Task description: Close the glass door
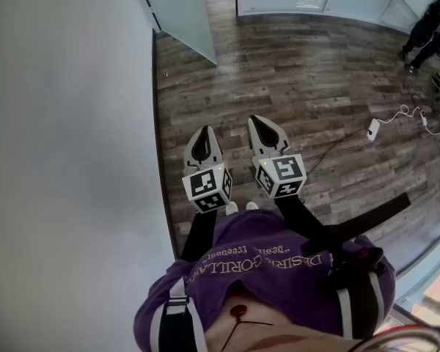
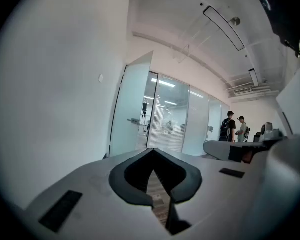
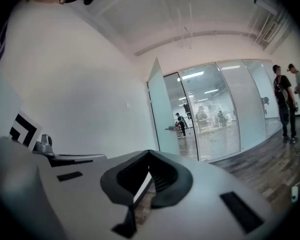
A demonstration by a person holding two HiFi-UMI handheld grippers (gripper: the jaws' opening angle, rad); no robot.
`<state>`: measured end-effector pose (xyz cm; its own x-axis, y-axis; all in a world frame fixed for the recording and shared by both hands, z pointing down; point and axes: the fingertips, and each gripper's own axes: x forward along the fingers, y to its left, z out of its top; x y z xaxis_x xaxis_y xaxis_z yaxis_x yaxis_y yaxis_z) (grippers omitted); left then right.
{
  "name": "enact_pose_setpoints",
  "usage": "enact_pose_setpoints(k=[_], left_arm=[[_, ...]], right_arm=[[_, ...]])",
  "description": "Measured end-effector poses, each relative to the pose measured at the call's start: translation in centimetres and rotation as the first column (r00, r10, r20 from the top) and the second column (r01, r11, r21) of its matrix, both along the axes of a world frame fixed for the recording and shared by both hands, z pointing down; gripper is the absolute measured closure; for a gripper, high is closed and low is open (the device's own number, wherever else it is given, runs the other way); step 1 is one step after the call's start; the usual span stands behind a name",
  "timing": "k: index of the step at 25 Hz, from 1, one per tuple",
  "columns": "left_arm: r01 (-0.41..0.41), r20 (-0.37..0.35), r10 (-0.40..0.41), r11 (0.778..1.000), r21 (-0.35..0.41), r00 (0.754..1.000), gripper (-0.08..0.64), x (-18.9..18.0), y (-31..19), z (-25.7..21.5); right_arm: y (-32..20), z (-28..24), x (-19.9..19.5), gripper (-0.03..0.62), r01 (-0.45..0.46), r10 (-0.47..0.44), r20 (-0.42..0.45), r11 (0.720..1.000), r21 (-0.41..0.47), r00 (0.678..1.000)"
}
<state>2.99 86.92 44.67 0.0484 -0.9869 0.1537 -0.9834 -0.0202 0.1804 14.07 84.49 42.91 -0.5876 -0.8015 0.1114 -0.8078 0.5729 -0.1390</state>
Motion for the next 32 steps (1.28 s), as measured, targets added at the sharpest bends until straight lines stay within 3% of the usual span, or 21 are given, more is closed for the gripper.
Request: enact_pose_setpoints(k=[10,14,25,32], left_arm=[[-0.011,0.008,0.011,1.0,-0.002,1.0,0.56,-0.9,0.9,0.5],[-0.016,0.013,0.016,1.0,-0.003,1.0,0.56,-1.5,1.1,0.9],[-0.057,-0.02,0.057,0.998,-0.024,0.998,0.56,-3.0,1.3,2.1],[-0.065,-0.033,0.064,0.996,-0.052,0.997,0.56,-2.9,-1.0,3.8]], right_arm=[[0.9,0.4,-1.1,0.595,-0.004,0.004,-0.006,1.0,0.0,1.0],[0.8,0.7,-1.4,0.595,-0.028,0.028,0.019,1.0,-0.007,0.999],[1.0,1.2,-2.8,0.595,-0.089,0.089,-0.009,0.996,-0.009,0.996],[-1.2,2.8,-2.7,0.595,-0.1,0.099,-0.025,0.994,-0.033,0.995]])
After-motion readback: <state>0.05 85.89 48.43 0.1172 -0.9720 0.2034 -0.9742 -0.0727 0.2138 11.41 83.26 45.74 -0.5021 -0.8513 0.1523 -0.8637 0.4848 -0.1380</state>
